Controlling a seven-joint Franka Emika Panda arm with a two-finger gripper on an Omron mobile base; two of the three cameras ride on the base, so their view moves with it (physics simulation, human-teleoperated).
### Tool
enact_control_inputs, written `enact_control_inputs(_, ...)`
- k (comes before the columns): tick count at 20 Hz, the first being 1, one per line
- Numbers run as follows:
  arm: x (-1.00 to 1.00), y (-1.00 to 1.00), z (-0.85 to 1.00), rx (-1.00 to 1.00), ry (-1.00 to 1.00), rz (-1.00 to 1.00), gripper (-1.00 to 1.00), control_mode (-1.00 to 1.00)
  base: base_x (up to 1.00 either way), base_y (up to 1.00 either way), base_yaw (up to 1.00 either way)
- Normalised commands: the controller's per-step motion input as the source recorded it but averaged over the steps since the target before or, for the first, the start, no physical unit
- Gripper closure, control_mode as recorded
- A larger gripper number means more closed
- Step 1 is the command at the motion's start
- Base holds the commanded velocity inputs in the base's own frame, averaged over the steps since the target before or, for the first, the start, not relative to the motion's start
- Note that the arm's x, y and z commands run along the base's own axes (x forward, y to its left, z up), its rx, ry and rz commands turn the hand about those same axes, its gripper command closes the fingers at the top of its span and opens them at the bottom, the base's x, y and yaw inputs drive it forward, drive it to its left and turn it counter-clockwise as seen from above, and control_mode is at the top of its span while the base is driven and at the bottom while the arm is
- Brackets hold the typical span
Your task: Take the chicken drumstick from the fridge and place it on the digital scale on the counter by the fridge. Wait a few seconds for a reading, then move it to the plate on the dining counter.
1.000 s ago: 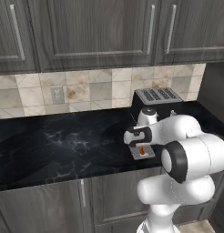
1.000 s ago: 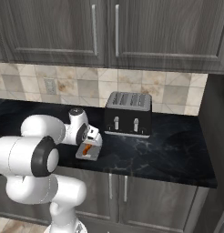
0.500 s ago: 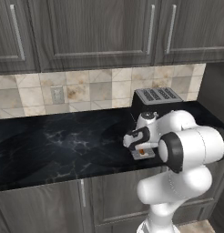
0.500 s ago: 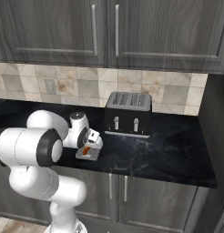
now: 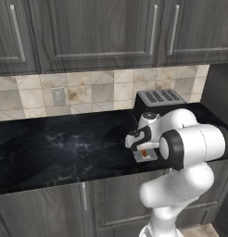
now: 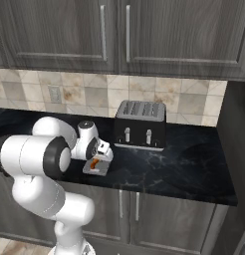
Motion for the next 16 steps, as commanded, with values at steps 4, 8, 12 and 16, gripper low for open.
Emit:
enact_control_inputs(4, 0.0, 0.0, 0.0, 0.0, 0.0, 0.0, 1.0, -1.0, 0.0, 0.0, 0.0)
enact_control_inputs(8, -0.03, 0.0, 0.0, 0.0, 0.0, 0.0, 1.0, -1.0, 0.0, 0.0, 0.0)
enact_control_inputs(12, -0.71, 0.0, 0.79, 0.01, -0.22, 0.0, 1.0, -1.0, 0.0, 0.0, 0.0)
enact_control_inputs(16, -0.94, 0.0, 1.0, 0.04, -0.36, 0.0, 1.0, -1.0, 0.0, 0.0, 0.0)
